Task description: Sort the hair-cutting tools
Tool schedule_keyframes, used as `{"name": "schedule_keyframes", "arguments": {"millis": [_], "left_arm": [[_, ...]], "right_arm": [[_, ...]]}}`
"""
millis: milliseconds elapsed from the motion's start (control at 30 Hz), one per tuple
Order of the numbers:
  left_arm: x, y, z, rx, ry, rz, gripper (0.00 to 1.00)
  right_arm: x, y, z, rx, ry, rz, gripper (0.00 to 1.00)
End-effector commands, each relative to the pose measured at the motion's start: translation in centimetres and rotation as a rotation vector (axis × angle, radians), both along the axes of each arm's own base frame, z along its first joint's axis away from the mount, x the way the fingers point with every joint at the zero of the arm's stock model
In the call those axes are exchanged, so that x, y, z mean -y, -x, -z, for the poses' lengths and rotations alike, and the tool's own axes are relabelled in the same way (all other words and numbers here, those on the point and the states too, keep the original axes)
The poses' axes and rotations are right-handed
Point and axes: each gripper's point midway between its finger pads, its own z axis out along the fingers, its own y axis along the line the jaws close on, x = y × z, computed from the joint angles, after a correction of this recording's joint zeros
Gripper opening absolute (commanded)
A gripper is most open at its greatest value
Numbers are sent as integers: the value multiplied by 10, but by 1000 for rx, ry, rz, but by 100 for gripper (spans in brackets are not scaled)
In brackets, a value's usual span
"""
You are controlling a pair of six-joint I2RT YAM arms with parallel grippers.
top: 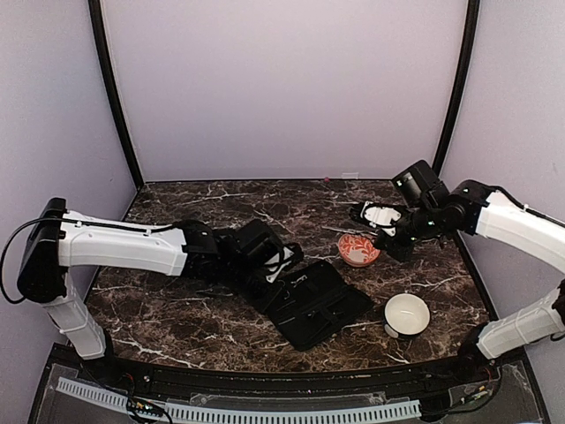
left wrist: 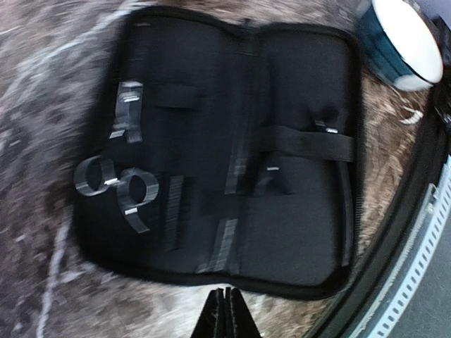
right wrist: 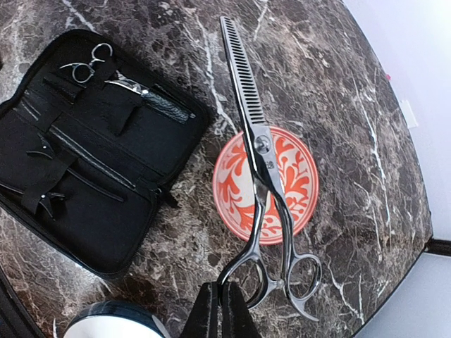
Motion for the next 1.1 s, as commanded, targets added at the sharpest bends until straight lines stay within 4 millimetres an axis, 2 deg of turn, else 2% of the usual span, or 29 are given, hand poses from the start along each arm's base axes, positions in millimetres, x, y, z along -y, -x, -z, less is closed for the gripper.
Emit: {"name": "schedule_keyframes", "arguments": {"millis": [0,100,300,600,733,900,967,1067], "left_arm": [[40,18,1,-44,53,83,0],[47,26,27,-72,-8,119,0],[32,33,62,-111,-103,129,0],[-10,59,78,-206,-145,82,0],[-34,62,87,-211,-213,30,0],[-57,57,96,-182,-304,-22,0],[-55,53,92,-165,-306,-30,0],[-45,48,78,-146,-262,-28,0]], "right_arm": [[3,-5,-11,12,-67,24,0],[3,-4,-12,10,-76,24,0],[-3,-4,-13,-14,-96,14,0],[-9,-4,-2,-48,-81,-17,0],[-9,-4,5,-66,-74,-15,0],[1,-13,17,-44,-25,21,0],[7,-16,24,-56,-13,48,13],[21,-20,40,-91,8,89,25]]}}
